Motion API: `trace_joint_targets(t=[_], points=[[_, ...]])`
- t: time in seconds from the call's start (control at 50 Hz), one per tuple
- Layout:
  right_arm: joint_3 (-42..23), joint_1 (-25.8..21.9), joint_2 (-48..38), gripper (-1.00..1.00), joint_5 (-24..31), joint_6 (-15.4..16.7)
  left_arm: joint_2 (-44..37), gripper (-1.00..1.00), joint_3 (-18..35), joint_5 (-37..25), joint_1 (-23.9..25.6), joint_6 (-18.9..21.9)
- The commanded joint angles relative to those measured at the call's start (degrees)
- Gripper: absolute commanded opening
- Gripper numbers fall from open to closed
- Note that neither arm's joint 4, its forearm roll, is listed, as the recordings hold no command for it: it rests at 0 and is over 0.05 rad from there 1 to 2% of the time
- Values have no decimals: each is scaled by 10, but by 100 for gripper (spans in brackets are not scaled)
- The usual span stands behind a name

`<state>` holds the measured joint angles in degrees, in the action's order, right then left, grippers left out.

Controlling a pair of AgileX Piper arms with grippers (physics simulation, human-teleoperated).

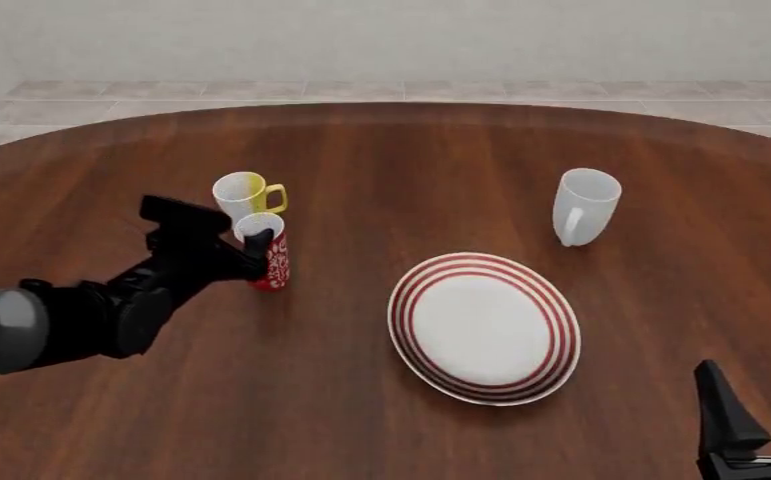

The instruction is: Pick up the red mug and put it on the plate

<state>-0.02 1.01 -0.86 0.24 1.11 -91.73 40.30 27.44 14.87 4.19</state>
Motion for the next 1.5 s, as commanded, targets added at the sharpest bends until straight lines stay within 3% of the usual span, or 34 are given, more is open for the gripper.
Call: trace_joint_targets(t=[0.02, 1.5], points=[[0, 2, -3, 100, -3, 0, -21, 100, -1, 12, -2, -1], [0, -3, -12, 100, -8, 6, -103, 100, -13, 83, -11, -21]])
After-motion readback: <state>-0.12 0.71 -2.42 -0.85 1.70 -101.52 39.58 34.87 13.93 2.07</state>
